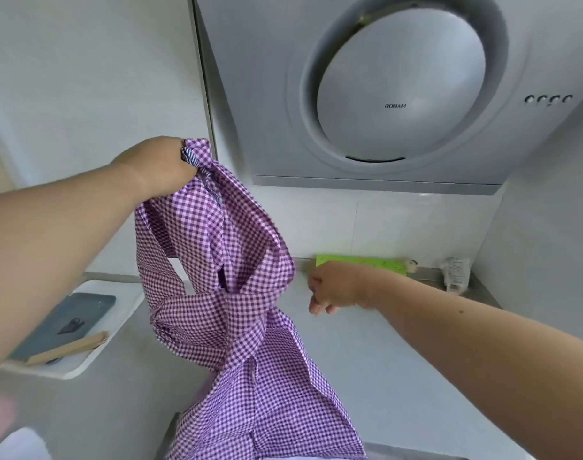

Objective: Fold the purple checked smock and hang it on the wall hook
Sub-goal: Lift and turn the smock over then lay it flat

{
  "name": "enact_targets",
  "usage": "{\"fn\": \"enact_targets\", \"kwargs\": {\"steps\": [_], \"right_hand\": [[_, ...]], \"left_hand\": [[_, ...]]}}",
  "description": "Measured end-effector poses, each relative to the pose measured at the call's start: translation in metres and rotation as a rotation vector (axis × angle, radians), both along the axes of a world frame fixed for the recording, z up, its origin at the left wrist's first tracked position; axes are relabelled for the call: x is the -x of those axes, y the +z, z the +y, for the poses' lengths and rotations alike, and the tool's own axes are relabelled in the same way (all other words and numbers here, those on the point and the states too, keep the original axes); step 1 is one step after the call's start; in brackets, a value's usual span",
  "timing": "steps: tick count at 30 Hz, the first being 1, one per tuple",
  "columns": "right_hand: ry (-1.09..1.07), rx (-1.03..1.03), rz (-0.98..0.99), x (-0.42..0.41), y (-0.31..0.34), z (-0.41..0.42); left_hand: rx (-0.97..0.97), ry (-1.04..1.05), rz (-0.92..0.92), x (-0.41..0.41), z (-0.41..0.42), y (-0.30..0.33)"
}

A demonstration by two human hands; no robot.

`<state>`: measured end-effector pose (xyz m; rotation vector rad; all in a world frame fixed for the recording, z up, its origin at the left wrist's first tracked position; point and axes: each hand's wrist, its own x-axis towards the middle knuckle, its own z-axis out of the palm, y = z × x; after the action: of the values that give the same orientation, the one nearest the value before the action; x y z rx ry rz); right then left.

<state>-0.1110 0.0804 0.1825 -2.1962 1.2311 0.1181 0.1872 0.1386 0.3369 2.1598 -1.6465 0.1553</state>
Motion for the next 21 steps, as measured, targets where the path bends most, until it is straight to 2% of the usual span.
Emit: {"fn": "enact_targets", "kwargs": {"steps": [3,5,8,12,17,21], "right_hand": [[-0.165,-0.08,-0.319,0.026,-0.006,0.006],[-0.179,-0.095,-0.415,0.031,-0.006,0.017],[-0.157,-0.152,-0.479,0.016,-0.006,0.039],[-0.137,-0.308,-0.5,0.003,-0.003,0.062],[-0.229,-0.48,-0.683,0.01,0.0,0.076],[-0.257,-0.453,-0.728,0.015,0.009,0.084]], "left_hand": [[-0.015,0.024,0.024,0.006,0.019,0.008],[-0.069,-0.034,0.066,0.024,0.03,0.009],[-0.161,-0.165,0.005,0.073,0.039,0.002],[-0.181,-0.262,-0.141,0.134,0.042,-0.008],[-0.155,-0.157,-0.285,0.16,0.047,-0.011],[-0.117,-0.082,-0.272,0.178,0.044,-0.02]]}}
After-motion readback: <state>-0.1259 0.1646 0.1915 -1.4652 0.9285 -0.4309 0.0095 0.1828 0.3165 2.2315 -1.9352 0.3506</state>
